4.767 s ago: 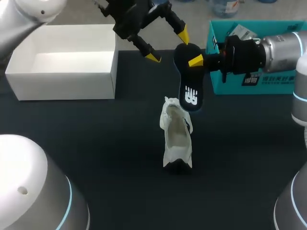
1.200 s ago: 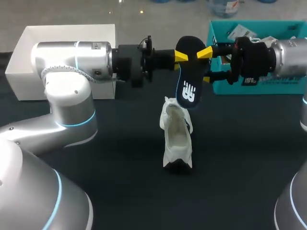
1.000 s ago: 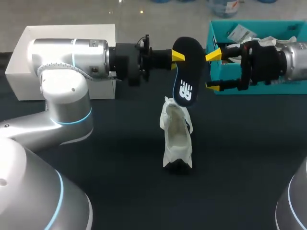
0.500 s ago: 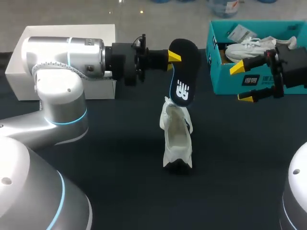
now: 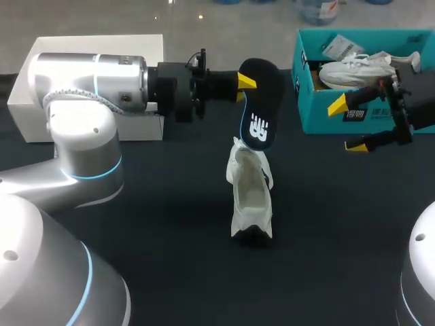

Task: Take the shoe out of the shoebox, open the shoe tongue, remove and reinsert the insole, then place the shoe into the shoebox

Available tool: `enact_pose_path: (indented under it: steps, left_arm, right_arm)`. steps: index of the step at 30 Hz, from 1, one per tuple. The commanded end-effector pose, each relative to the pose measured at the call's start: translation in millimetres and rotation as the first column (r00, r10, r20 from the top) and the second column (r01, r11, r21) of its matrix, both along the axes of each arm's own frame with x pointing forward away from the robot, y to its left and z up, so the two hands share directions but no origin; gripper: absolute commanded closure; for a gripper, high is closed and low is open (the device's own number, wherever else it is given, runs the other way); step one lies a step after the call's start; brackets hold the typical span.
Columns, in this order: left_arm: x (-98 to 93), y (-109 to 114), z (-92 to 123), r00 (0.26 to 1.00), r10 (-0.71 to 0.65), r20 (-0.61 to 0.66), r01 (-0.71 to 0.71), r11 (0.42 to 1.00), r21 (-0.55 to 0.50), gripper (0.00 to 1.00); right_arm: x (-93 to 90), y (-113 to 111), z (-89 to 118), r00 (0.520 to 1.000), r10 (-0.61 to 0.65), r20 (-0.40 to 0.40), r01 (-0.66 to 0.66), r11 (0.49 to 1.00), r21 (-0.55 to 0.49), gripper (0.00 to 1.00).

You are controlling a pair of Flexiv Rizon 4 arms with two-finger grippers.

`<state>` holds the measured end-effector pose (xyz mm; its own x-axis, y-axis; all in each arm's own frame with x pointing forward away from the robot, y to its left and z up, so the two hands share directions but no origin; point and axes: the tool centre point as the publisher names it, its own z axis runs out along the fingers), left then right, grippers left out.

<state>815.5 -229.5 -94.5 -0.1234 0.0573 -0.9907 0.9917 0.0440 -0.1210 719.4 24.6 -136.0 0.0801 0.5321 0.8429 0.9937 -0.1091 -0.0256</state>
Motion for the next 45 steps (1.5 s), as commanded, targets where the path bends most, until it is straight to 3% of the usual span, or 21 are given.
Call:
enact_pose_path:
  steps: [1,8,16,27,40,45]
  left_arm:
    - [-2.5,3,4,1.0,0.005,-0.002,-0.005,1.0,0.013,1.0]
    - [-0.1,7,5,1.0,0.013,0.0,-0.013,1.0,0.015,1.0]
    - [-1.2,6,3,1.0,0.014,-0.004,-0.014,1.0,0.013,1.0]
    - [-3.8,10,2,1.0,0.009,-0.005,-0.009,1.0,0.015,1.0]
    - [-5.3,7,1,1.0,0.001,-0.011,-0.001,1.0,0.011,1.0]
    - [-7.1,5,2,1.0,0.0,-0.015,0.0,1.0,0.008,1.0]
  right_arm:
    - [0.2,-5,-11,1.0,0.006,-0.028,-0.007,0.999,-0.05,0.0]
    - [-20.4,-19,-27,0.998,-0.044,-0.044,0.041,0.997,-0.064,0.0]
    - [-34.3,-34,-28,0.987,-0.155,0.042,0.159,0.979,-0.127,0.0]
    - [-17.5,-62,-20,0.97,-0.204,0.129,0.226,0.957,-0.184,0.0]
    - [17.2,-69,-40,0.986,-0.154,0.06,0.163,0.965,-0.203,0.0]
    - [21.1,-72,-43,0.986,-0.161,0.05,0.168,0.965,-0.203,0.0]
